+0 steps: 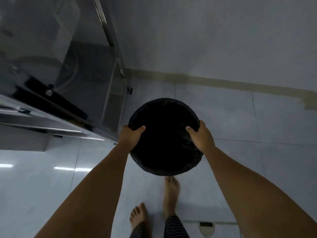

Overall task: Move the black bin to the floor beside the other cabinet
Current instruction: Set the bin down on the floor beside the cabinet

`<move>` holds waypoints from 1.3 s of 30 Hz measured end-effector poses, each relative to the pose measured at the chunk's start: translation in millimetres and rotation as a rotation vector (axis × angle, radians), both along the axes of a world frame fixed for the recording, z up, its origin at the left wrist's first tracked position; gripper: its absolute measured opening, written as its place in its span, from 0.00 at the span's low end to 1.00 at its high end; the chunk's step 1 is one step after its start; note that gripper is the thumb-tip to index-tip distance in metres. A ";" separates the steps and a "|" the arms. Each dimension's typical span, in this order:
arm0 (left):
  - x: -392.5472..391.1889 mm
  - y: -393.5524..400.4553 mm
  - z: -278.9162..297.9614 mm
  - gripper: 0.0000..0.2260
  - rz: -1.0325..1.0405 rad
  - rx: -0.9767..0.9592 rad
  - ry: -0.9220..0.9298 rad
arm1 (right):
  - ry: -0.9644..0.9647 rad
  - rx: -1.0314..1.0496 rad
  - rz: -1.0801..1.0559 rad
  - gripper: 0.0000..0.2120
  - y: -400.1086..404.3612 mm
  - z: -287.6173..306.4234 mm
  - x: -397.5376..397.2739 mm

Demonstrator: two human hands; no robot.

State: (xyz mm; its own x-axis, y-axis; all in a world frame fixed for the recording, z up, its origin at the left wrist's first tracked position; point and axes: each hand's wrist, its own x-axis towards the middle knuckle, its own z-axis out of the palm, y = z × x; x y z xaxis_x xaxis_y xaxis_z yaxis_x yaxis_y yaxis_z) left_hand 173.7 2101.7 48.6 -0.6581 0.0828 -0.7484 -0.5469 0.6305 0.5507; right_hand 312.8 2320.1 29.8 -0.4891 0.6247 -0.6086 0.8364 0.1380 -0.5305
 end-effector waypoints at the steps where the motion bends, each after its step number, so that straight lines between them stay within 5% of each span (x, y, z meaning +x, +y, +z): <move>1: -6.4 3.5 -18.7 0.36 -0.006 -0.009 -0.007 | 0.000 0.001 0.002 0.41 3.1 -18.0 -7.6; 7: -35.3 14.6 -109.0 0.37 -0.017 -0.043 -0.013 | 0.025 0.039 0.030 0.36 17.1 -106.4 -33.9; 17: -38.7 13.7 -151.2 0.34 -0.083 -0.070 0.039 | 0.055 0.050 -0.003 0.39 19.6 -152.1 -40.4; 20: -31.0 12.0 -153.0 0.36 -0.185 -0.114 0.133 | 0.086 0.176 0.012 0.37 9.3 -151.7 -34.2; 25: 8.4 -11.2 -172.4 0.37 -0.622 -0.335 0.550 | 0.062 0.457 0.132 0.36 -20.1 -169.1 2.9; 39: -38.0 26.2 -197.6 0.37 -0.624 -0.408 0.722 | 0.106 0.502 0.102 0.37 17.9 -187.6 -53.6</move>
State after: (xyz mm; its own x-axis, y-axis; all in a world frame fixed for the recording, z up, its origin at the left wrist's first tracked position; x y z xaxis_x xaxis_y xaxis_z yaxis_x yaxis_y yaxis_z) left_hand 135.7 2128.0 -149.0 -0.8880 0.3916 -0.2410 0.3161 0.9005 0.2986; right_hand 259.2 2338.1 -157.7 -0.6051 0.7730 -0.1905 0.7509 0.4746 -0.4592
